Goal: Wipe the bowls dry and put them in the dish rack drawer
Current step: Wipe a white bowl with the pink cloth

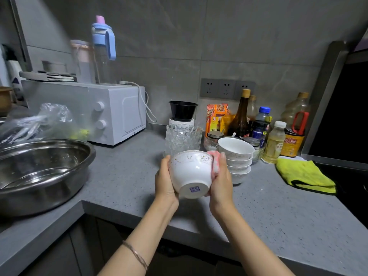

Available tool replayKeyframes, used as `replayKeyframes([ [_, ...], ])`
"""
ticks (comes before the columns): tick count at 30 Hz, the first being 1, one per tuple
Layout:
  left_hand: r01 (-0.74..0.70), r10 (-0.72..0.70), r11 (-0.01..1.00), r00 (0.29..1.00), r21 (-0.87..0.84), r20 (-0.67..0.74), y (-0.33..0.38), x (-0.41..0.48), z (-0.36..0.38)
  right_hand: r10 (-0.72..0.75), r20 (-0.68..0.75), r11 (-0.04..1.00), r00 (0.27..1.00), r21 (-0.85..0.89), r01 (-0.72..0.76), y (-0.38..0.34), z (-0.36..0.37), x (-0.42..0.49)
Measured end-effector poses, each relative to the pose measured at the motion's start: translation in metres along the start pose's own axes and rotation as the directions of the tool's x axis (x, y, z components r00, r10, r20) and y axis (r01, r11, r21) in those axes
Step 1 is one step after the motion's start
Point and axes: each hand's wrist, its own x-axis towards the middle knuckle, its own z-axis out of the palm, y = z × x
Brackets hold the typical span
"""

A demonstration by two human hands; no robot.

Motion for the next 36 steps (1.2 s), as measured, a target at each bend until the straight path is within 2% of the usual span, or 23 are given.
replayKeyframes([
  [3,0.016,-0.024,0.988,0.998,0.152,0.055,-0.001,0.007,-0.006,0.032,-0.041,0.999,0.999,-0.031,-0.033,-0.008,-0.004,0.006],
  [5,0.071,-0.123,0.939,0.983,0.335,0.137,0.005,0.012,-0.01,-0.041,-0.026,0.999,0.999,-0.035,0.04,-0.008,-0.006,0.008],
  [6,0.137,-0.236,0.905,0.95,0.403,0.207,0.01,0.014,-0.012,-0.113,0.0,0.993,0.994,-0.035,0.113,-0.006,-0.008,0.01],
  [8,0.291,-0.467,0.833,0.827,0.471,0.315,0.018,0.015,-0.016,-0.253,0.074,0.965,0.965,-0.053,0.257,-0.001,-0.011,0.013],
  [10,0.396,-0.578,0.788,0.738,0.471,0.349,0.024,0.012,-0.019,-0.342,0.154,0.926,0.927,-0.115,0.361,0.004,-0.016,0.014],
  [11,0.421,-0.587,0.79,0.729,0.445,0.353,0.026,0.011,-0.021,-0.359,0.192,0.911,0.913,-0.142,0.388,0.004,-0.017,0.013],
  [13,0.43,-0.566,0.814,0.741,0.391,0.362,0.026,0.011,-0.025,-0.343,0.236,0.914,0.909,-0.137,0.381,-0.001,-0.022,0.012],
  [17,0.353,-0.463,0.876,0.807,0.328,0.367,0.011,0.01,-0.032,-0.171,0.126,0.97,0.977,-0.153,0.19,-0.019,-0.029,0.015],
  [19,0.237,-0.335,0.923,0.883,0.305,0.328,0.006,0.006,-0.033,-0.208,0.155,0.95,0.966,-0.203,0.237,-0.025,-0.033,0.017],
  [21,0.09,-0.174,0.948,0.949,0.304,0.262,0.004,0.003,-0.031,-0.227,0.256,0.919,0.94,-0.263,0.293,-0.026,-0.034,0.019],
  [23,-0.071,-0.015,0.939,0.969,0.336,0.246,0.003,0.002,-0.028,-0.195,0.36,0.902,0.912,-0.299,0.311,-0.023,-0.035,0.016],
  [24,-0.155,0.057,0.922,0.961,0.355,0.27,0.002,0.001,-0.027,-0.223,0.405,0.862,0.887,-0.343,0.373,-0.022,-0.036,0.014],
  [27,-0.293,0.174,0.884,0.929,0.364,0.327,-0.002,0.0,-0.024,-0.339,0.541,0.615,0.77,-0.492,0.617,-0.023,-0.037,0.012],
  [28,-0.308,0.189,0.881,0.925,0.358,0.33,-0.004,0.0,-0.023,-0.382,0.592,0.499,0.71,-0.515,0.697,-0.024,-0.037,0.013],
  [30,-0.326,0.206,0.874,0.921,0.36,0.332,-0.007,0.0,-0.021,-0.437,0.704,0.149,0.56,-0.557,0.817,-0.024,-0.037,0.018],
  [31,-0.339,0.22,0.869,0.917,0.36,0.332,-0.009,-0.001,-0.02,-0.423,0.754,-0.015,0.502,-0.56,0.828,-0.022,-0.038,0.021],
  [32,-0.349,0.236,0.871,0.915,0.347,0.328,-0.009,-0.001,-0.019,-0.376,0.796,-0.134,0.474,-0.553,0.822,-0.019,-0.04,0.023],
  [34,-0.365,0.273,0.878,0.913,0.308,0.303,-0.009,0.0,-0.018,-0.242,0.854,-0.309,0.462,-0.519,0.797,-0.013,-0.047,0.027],
  [36,-0.397,0.32,0.871,0.905,0.29,0.279,-0.006,0.001,-0.018,-0.149,0.862,-0.378,0.485,-0.503,0.777,-0.011,-0.054,0.023],
])
